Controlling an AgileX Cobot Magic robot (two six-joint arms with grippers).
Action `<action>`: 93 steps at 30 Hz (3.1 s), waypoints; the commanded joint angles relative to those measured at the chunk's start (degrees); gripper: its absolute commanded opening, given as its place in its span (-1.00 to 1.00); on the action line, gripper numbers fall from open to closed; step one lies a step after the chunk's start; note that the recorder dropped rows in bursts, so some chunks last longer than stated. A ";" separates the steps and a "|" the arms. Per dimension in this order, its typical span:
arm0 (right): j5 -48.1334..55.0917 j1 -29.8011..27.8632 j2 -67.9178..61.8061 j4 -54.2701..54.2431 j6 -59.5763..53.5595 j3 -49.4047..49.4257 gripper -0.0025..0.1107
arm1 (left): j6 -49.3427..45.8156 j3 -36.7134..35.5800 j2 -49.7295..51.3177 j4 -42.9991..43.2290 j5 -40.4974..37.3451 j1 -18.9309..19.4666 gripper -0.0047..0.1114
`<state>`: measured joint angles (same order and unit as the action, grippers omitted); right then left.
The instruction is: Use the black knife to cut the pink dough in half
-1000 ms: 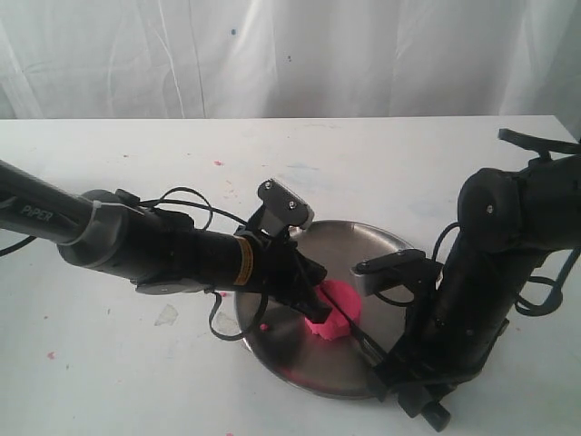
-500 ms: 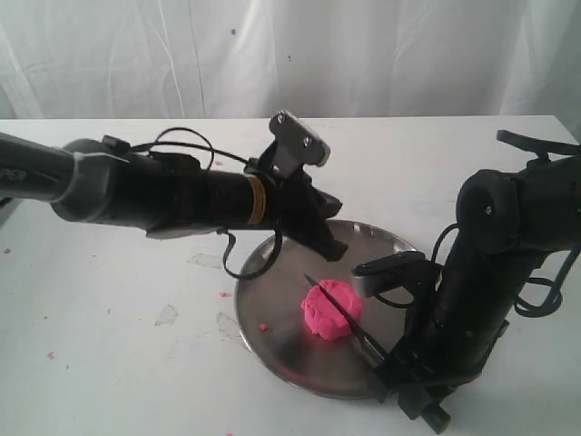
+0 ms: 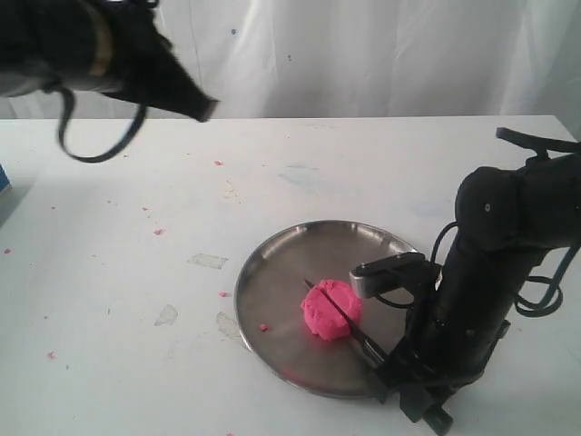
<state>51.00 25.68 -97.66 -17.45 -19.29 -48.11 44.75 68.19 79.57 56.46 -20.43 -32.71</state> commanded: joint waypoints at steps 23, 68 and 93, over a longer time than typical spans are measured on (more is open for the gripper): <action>4.16 0.11 -0.07 -2.87 -1.28 -3.17 -0.86 | -32.97 -26.42 -11.76 -31.41 -1.23 0.03 -0.92; -11.64 -4.50 -2.24 11.05 12.09 -6.74 -0.86 | -32.97 -26.42 -11.76 -35.49 -0.65 0.03 -0.92; -12.32 -4.50 -3.91 9.55 12.09 -6.74 -0.48 | -32.97 -26.42 -11.76 -35.90 -0.65 0.03 -0.92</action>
<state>38.80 21.66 -101.50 -7.76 -7.49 -54.65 11.47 42.26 68.37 20.82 -20.80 -32.71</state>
